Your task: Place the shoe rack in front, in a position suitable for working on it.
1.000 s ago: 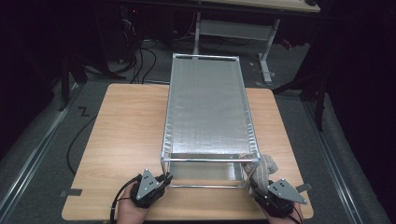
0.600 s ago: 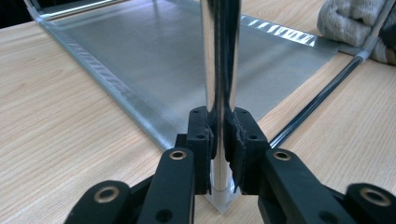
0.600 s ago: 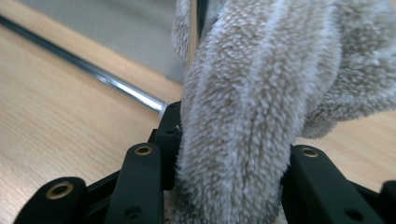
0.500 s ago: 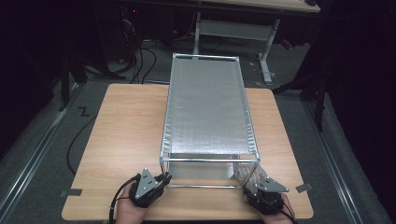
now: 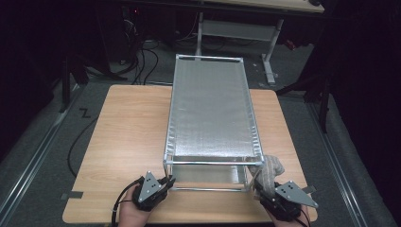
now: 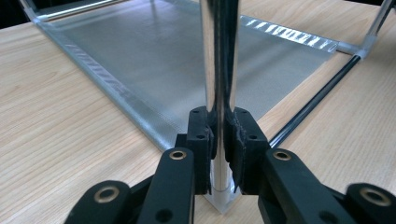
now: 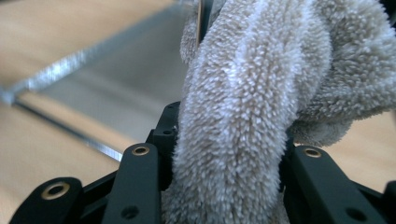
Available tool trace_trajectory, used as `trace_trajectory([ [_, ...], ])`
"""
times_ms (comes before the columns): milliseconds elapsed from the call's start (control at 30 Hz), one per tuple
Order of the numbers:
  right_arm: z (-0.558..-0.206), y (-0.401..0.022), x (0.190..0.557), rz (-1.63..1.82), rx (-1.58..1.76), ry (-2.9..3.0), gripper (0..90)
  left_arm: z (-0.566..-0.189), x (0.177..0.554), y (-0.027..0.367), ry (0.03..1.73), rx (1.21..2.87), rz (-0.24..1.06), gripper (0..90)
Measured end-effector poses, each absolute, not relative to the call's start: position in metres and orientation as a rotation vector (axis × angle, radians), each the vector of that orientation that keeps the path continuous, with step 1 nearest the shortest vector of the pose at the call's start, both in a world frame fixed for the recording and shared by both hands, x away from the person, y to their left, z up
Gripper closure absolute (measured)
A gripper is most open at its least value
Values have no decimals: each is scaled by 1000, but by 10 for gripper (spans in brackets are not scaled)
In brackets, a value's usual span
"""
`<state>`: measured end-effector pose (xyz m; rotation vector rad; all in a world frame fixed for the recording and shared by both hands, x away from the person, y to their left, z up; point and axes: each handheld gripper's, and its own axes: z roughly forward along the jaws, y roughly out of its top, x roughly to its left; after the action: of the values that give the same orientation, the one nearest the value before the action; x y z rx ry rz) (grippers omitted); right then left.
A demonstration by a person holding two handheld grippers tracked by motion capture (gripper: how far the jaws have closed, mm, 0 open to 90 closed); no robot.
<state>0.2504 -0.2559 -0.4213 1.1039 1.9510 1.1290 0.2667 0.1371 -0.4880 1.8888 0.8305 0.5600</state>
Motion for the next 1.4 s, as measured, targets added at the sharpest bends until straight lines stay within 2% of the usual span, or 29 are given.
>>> trace_trajectory([
  [233,-423,-257,251,1113,1089,1958,605,-488,267,137,829,1892,555,792],
  [733,-482,-265,268,929,1225,2253,610,-487,278,132,818,1901,549,794],
  [967,-483,-275,260,934,1259,2245,610,-488,284,121,795,1901,523,795],
  [1000,-483,-276,258,933,1264,2242,610,-489,283,116,826,1859,482,795],
  [1033,-483,-278,256,934,1272,2238,610,-488,287,119,792,1901,515,796],
  [1133,-483,-282,249,924,1271,2230,610,-489,290,111,839,1857,472,797],
  [1200,-482,-284,244,922,1281,2229,610,-488,297,111,782,1900,504,797],
  [1400,-483,-290,231,928,1294,2220,611,-488,312,104,776,1895,491,799],
])
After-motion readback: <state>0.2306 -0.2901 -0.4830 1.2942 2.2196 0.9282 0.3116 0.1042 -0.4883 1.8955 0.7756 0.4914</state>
